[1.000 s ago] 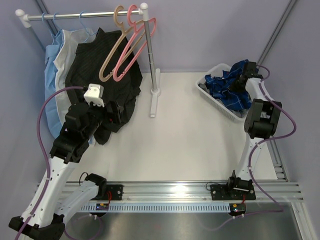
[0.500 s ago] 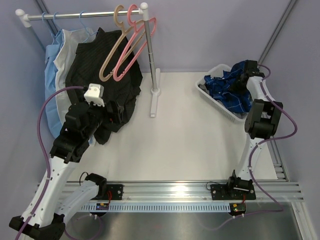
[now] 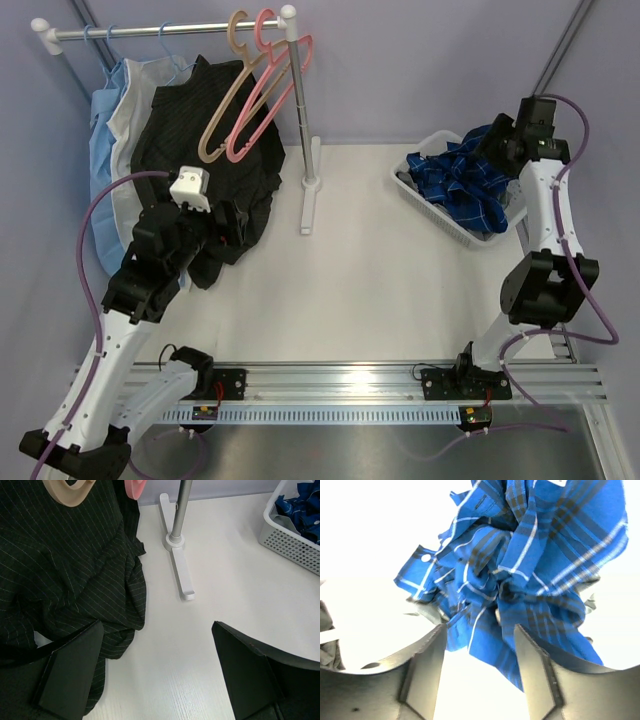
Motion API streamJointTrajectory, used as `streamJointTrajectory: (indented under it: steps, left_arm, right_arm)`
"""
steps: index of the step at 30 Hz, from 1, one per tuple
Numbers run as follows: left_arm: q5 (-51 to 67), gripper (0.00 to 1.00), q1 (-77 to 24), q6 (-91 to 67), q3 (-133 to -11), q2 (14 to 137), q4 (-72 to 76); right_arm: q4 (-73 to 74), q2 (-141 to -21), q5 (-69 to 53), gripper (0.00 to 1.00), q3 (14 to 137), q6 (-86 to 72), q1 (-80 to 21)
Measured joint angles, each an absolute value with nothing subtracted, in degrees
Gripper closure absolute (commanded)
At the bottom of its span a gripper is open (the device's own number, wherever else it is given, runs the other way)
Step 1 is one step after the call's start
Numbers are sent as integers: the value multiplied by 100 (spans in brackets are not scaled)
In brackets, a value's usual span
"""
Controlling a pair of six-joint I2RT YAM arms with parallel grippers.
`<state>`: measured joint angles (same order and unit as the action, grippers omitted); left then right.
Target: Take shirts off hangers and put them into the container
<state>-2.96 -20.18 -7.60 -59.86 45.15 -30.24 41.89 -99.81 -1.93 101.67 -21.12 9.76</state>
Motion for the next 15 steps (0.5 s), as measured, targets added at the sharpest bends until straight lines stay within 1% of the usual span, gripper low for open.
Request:
streamJointTrajectory:
  steps: [1, 2, 4, 5, 6, 10, 14, 15]
  left_arm:
    - [-296, 4, -2016, -760, -5986, 4515, -3026]
    - [-296, 4, -2016, -760, -5986, 4510, -3017]
    - [-296, 3, -2016, -760, -5986, 4504, -3002]
    - [-298, 3, -2016, -760, -5986, 4499, -3002]
    - [-305, 2, -2016, -760, -5986, 4484, -3004]
    - [-395, 1, -2016, -757, -5988, 4226, -3015]
    - [-613, 1, -2016, -753, -6084, 3721, -3068]
    - [-692, 1, -2018, -751, -6136, 3597, -3079]
  right_arm:
    - [4176, -9817, -187, 29, 10090, -2095, 976]
    - [4108, -9603, -163, 20, 9939, -2069, 976]
    - [3997, -9161, -134, 11, 9633, -2045, 976]
    - [3870, -8910, -115, 4, 9428, -2014, 976]
    - [3813, -8641, -108, 2, 9233, -1986, 976]
    - [3496, -7271, -43, 1, 8597, -1824, 974]
    - [3085, -5754, 139, 1, 8296, -1623, 976]
    - [3037, -5544, 161, 1, 8267, -1597, 974]
